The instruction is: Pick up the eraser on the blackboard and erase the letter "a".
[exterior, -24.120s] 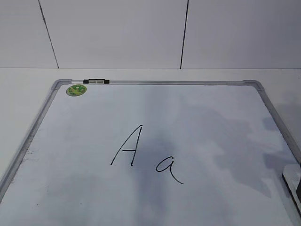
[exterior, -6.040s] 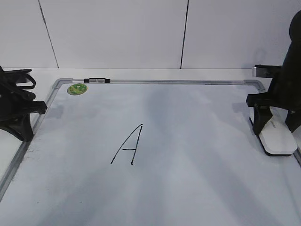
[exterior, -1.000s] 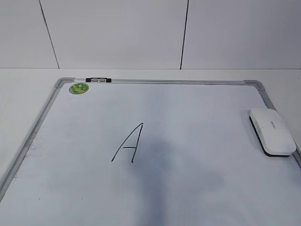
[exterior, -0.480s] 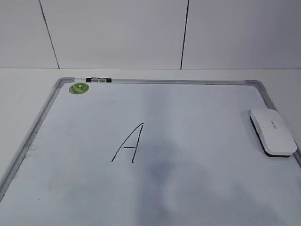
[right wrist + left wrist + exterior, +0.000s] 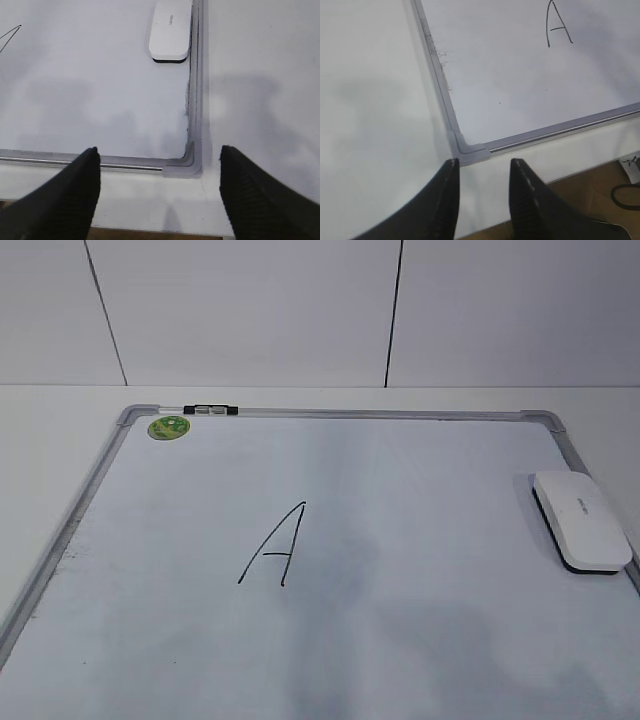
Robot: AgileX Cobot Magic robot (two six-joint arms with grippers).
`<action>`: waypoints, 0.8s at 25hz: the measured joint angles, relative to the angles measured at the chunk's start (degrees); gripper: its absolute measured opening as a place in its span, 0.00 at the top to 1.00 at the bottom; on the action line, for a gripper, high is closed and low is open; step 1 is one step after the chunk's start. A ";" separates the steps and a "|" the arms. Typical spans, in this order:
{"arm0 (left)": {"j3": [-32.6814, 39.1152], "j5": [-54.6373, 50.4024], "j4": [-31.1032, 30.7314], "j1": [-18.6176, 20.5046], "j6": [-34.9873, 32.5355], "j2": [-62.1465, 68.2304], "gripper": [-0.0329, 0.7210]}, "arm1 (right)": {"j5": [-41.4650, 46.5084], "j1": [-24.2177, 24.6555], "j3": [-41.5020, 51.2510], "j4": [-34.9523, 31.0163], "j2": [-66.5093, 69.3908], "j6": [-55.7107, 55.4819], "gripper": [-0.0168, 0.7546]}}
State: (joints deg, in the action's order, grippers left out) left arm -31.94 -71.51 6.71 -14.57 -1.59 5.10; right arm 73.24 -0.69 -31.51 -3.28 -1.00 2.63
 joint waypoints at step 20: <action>2.84 7.97 -5.27 0.00 -0.13 0.00 0.63 | -6.88 0.00 2.86 2.52 0.00 0.00 0.21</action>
State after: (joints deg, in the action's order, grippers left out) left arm -29.10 -63.54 1.44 -14.57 -1.72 5.10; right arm 66.36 -0.69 -28.66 -0.76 -1.00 2.63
